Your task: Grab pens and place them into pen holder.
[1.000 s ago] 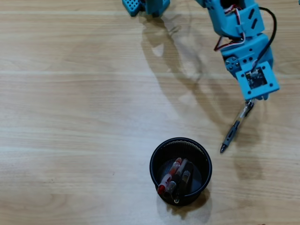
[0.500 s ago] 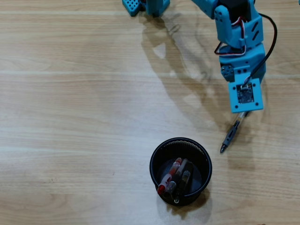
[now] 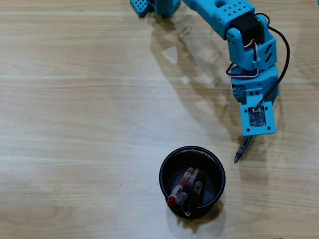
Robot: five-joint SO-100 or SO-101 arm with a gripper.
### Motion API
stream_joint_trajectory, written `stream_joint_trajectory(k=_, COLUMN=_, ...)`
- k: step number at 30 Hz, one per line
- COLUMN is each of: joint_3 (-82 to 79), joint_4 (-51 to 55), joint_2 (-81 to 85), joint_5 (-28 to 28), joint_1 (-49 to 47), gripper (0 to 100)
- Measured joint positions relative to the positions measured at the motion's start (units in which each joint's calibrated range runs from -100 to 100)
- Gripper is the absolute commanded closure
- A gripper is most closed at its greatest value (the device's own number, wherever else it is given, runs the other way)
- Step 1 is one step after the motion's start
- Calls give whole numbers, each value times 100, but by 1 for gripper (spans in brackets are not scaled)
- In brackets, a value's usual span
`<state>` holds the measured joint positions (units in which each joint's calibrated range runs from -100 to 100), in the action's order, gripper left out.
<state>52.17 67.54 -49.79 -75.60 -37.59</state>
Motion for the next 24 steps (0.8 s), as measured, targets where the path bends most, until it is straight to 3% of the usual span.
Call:
stream_joint_trajectory(k=3, joint_3=0, joint_4=0, joint_2=0, joint_5=0, joint_1=10, gripper=81)
stream_joint_trajectory(k=15, joint_3=44, joint_4=-17, joint_2=-246, joint_5=0, joint_1=19, gripper=81)
stream_joint_trajectory(k=24, joint_3=133, joint_4=-863, joint_2=-807, joint_5=21, joint_1=-105, gripper=81)
